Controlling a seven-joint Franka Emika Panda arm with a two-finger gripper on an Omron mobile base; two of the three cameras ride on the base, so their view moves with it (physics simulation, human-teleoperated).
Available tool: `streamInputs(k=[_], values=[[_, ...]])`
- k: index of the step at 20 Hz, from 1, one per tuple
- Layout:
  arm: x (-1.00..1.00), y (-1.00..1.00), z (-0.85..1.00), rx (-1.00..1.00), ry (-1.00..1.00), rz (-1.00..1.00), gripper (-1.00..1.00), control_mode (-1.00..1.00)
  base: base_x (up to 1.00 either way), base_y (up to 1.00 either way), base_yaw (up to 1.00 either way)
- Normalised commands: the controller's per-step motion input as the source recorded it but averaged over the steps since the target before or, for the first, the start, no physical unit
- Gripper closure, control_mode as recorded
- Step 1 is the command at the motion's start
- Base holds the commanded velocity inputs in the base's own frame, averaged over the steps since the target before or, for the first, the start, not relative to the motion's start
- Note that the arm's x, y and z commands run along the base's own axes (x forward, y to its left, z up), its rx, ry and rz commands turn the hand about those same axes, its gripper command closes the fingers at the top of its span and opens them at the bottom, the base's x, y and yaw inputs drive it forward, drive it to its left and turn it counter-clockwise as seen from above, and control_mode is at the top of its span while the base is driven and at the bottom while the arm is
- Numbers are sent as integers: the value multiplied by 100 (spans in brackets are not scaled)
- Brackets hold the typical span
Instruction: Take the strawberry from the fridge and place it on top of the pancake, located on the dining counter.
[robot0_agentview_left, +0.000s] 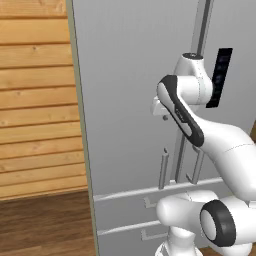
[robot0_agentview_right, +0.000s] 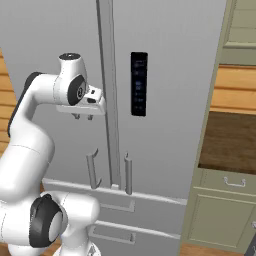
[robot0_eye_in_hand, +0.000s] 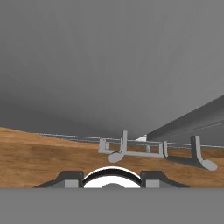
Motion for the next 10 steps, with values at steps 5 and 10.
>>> streamInputs(k=[5,10], values=[[0,0,0,0,0,0,-100,100,0,0,0],[0,0,0,0,0,0,-100,100,-2,-1,0]])
